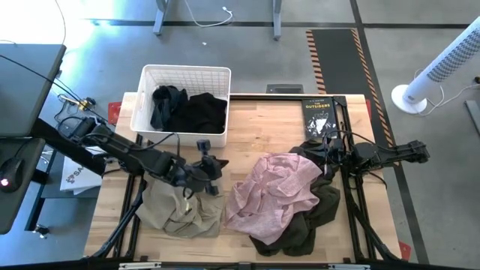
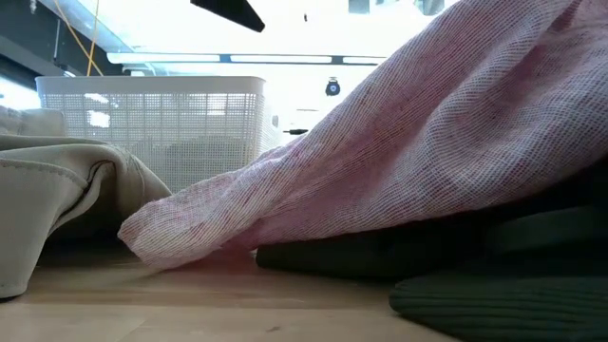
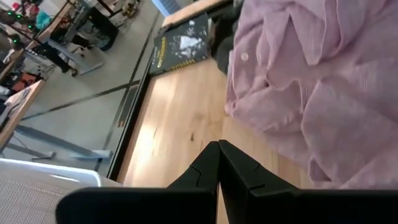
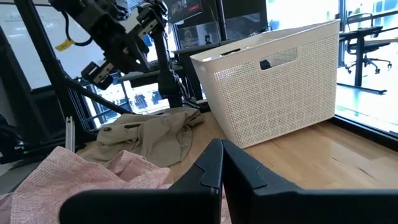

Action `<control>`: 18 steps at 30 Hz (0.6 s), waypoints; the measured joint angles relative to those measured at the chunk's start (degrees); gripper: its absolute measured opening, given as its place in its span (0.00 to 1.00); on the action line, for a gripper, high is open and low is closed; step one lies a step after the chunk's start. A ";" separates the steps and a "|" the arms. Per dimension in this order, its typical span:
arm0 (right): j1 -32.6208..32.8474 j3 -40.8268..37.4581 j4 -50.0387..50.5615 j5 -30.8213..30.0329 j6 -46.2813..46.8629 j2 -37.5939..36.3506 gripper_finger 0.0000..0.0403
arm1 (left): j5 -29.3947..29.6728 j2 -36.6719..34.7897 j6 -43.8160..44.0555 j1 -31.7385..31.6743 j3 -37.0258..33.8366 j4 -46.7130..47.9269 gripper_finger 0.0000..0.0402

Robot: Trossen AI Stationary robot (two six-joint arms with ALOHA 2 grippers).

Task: Sort clothes
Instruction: Put the black jacket into the laundry bin

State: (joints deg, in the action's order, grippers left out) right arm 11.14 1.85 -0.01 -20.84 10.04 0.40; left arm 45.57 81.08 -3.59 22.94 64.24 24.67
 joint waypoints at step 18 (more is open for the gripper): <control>-0.02 0.00 0.00 0.00 0.00 0.00 0.00 | -8.82 -0.68 28.25 -2.23 0.01 24.42 0.36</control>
State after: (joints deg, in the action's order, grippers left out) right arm 11.11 1.85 -0.01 -20.84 10.04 0.40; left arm 36.75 80.40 24.66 20.71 64.25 49.08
